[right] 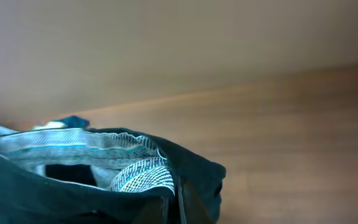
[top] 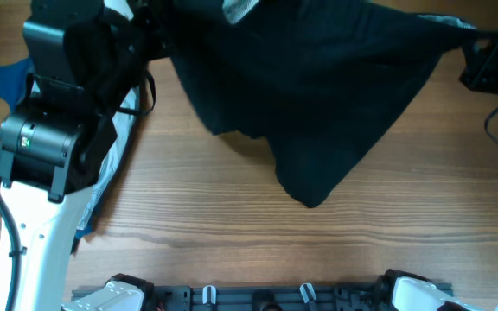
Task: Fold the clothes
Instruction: 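Pull the black shorts rightward and up, stretching them between grippers, then lay the black shorts down on the open table center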
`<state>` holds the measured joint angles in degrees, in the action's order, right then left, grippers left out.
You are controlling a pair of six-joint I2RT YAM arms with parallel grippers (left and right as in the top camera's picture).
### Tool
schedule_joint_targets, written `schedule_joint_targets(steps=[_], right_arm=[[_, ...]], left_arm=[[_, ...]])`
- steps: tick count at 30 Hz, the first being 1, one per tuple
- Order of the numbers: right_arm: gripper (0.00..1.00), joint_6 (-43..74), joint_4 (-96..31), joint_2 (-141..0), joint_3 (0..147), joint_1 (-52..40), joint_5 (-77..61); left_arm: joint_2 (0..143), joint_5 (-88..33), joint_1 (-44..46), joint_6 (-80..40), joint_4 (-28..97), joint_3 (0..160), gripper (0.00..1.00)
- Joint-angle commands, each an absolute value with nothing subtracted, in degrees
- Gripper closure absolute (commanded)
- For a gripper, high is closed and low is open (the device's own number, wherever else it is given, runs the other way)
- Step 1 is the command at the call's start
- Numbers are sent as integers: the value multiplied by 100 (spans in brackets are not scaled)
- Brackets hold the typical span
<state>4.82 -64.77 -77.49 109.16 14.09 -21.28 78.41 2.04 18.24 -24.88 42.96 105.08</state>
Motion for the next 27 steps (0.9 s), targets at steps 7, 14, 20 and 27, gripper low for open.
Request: schedule_joint_targets(steps=[7, 14, 20, 27], right_arm=[[96, 86, -6300, -8724, 11002, 1426, -2285], [96, 14, -5463, -8884, 11002, 1380, -2318], [96, 19, -3658, -9002, 11002, 1221, -2318], [96, -307, -2248, -9271, 11002, 1216, -2655]], left_arm=[[8187, 482, 1787, -2272, 4313, 10600, 96], [8755, 480, 1789, -2285, 3656, 10600, 96], [9277, 484, 1772, -2292, 1739, 10600, 96], [9738, 482, 1772, -2292, 694, 10600, 96]])
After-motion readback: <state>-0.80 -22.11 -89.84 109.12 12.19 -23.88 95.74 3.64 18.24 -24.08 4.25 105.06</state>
